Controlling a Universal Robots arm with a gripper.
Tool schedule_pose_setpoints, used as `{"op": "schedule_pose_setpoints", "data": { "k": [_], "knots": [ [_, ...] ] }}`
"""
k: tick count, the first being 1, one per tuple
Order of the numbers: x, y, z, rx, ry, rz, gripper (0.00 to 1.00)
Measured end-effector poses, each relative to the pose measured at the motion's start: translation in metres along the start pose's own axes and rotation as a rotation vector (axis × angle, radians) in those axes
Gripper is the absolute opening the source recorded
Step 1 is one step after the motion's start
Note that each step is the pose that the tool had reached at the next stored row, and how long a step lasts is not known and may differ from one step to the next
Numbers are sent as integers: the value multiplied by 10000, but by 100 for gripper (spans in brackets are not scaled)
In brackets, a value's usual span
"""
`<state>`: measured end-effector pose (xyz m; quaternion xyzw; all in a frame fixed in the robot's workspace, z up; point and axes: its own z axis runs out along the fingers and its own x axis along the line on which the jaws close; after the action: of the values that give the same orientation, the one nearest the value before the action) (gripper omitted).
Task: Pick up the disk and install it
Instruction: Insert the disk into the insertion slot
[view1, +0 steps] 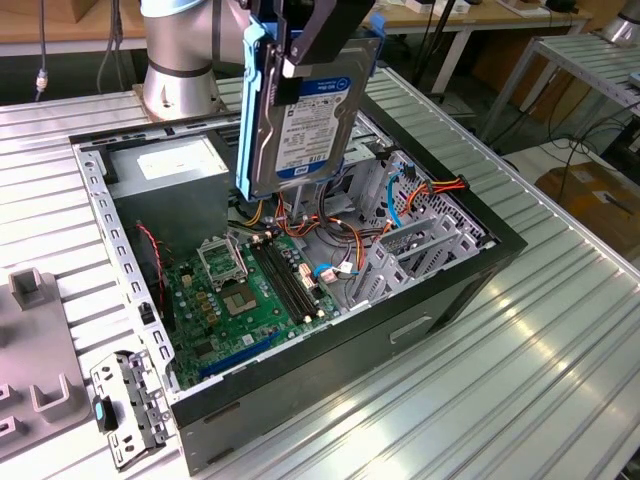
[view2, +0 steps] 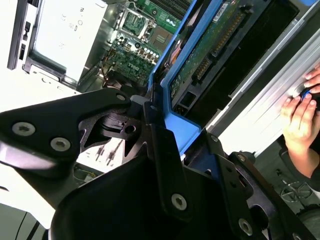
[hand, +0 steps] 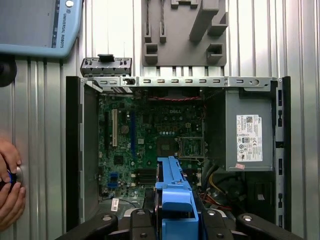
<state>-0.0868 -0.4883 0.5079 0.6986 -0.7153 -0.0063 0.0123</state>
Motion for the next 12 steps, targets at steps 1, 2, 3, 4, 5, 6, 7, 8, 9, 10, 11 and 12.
{"op": "schedule_pose_setpoints", "data": {
  "k": [1, 2, 3, 4, 5, 6, 7, 8, 9, 10, 11, 12],
  "knots": [
    [0, -11, 0, -2, 0, 0, 37],
    [0, -31, 0, -8, -1, 0, 37],
    [-1, -57, -1, -15, 0, 1, 37],
    [-1, -84, -2, -22, 0, 0, 37],
    [-2, -112, -3, -29, 1, 0, 37],
    [-2, -135, -3, -33, 0, -1, 37],
    [-2, -144, -4, -34, 1, 0, 37],
    [4, -146, -3, -35, 1, 0, 37],
    [21, -147, -2, -35, 1, 0, 37],
    [50, -148, 1, -35, 0, 0, 37],
    [89, -149, 3, -35, 0, 0, 37],
    [135, -150, 5, -35, 1, 0, 37]
  ]
}}
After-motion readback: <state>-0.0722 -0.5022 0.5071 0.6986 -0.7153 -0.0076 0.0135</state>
